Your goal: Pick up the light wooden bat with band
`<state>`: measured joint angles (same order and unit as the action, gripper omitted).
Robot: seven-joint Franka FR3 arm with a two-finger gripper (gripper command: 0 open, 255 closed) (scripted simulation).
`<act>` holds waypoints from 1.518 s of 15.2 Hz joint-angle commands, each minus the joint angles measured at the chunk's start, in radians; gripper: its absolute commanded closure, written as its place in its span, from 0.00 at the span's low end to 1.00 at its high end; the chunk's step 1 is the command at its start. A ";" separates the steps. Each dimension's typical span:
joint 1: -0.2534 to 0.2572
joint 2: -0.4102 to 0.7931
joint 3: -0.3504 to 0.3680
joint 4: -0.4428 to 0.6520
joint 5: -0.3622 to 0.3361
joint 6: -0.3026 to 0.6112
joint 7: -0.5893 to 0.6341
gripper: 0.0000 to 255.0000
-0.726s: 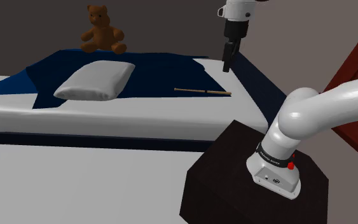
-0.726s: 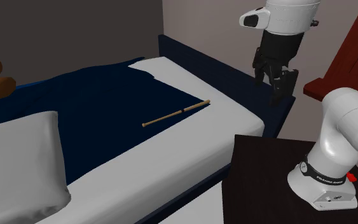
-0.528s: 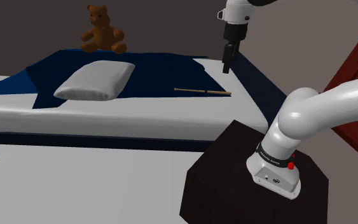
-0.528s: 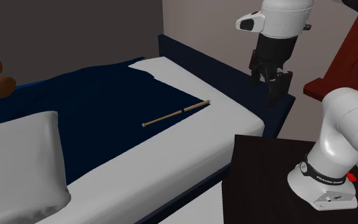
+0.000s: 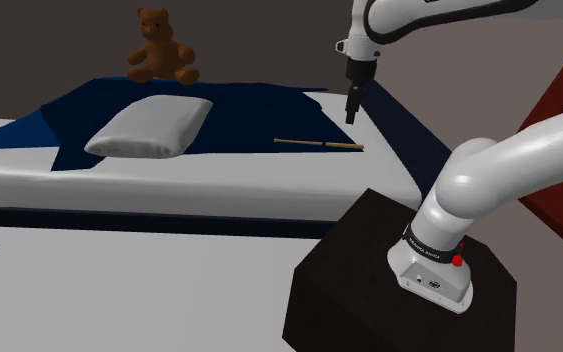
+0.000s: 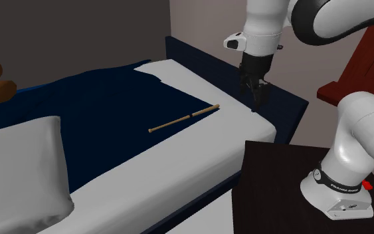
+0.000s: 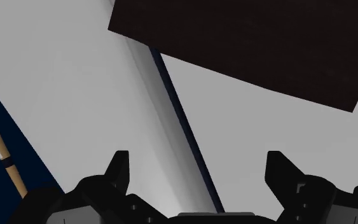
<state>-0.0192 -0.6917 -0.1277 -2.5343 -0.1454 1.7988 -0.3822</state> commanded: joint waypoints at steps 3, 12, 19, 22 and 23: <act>-0.015 0.100 -0.079 -0.006 -0.045 0.124 -0.103 0.00; -0.014 0.416 -0.240 0.081 -0.051 0.384 -0.343 0.00; -0.011 0.710 -0.320 0.231 0.080 0.534 -0.581 0.00; -0.032 0.841 -0.323 0.316 0.164 0.572 -0.692 0.00; -0.044 0.883 -0.317 0.348 0.192 0.581 -0.727 0.00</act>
<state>-0.0525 0.1553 -0.4453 -2.2083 0.0211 2.3661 -1.0690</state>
